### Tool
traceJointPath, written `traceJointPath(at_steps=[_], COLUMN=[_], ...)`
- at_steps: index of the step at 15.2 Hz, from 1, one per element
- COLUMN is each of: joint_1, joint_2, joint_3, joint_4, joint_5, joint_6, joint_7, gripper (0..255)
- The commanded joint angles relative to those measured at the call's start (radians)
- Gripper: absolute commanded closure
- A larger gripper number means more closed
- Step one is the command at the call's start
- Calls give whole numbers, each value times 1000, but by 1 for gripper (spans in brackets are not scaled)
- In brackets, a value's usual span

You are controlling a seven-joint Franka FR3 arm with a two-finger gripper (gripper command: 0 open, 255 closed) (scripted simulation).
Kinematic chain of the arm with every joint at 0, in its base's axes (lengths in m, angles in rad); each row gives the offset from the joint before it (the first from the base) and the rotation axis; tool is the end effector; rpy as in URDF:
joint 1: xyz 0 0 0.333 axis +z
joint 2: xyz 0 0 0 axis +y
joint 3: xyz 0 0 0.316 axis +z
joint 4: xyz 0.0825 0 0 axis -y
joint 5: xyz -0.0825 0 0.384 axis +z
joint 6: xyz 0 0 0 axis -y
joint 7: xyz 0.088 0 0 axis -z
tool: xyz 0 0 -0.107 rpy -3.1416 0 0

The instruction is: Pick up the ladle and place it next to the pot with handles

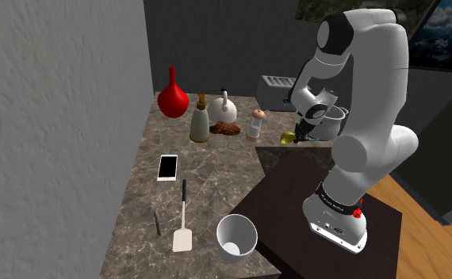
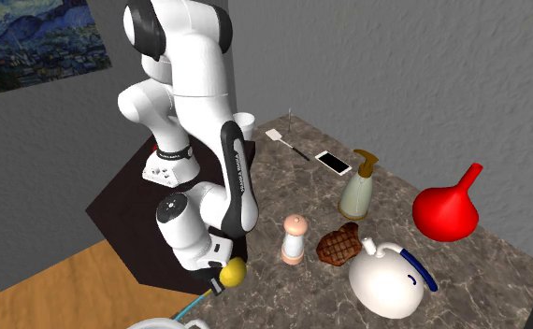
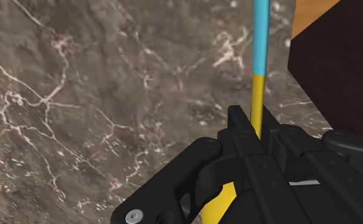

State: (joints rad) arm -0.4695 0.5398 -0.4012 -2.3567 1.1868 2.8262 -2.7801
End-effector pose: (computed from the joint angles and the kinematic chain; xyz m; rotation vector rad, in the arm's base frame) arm 0.2505 -0.4017 0.1191 2.7634 1.2204 0.2085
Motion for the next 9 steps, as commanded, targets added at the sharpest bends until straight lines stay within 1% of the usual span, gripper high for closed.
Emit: traceJointPath(at_steps=[1, 2, 7, 9], joint_1=[0, 0, 0, 48], joint_2=[1, 1, 1, -78], joint_3=[1, 2, 1, -63], joint_4=[0, 0, 0, -52], joint_5=[1, 1, 1, -96], joint_6=[-1, -1, -1, -20], joint_7=[-1, 0, -1, 75], gripper=[255, 0, 0, 0])
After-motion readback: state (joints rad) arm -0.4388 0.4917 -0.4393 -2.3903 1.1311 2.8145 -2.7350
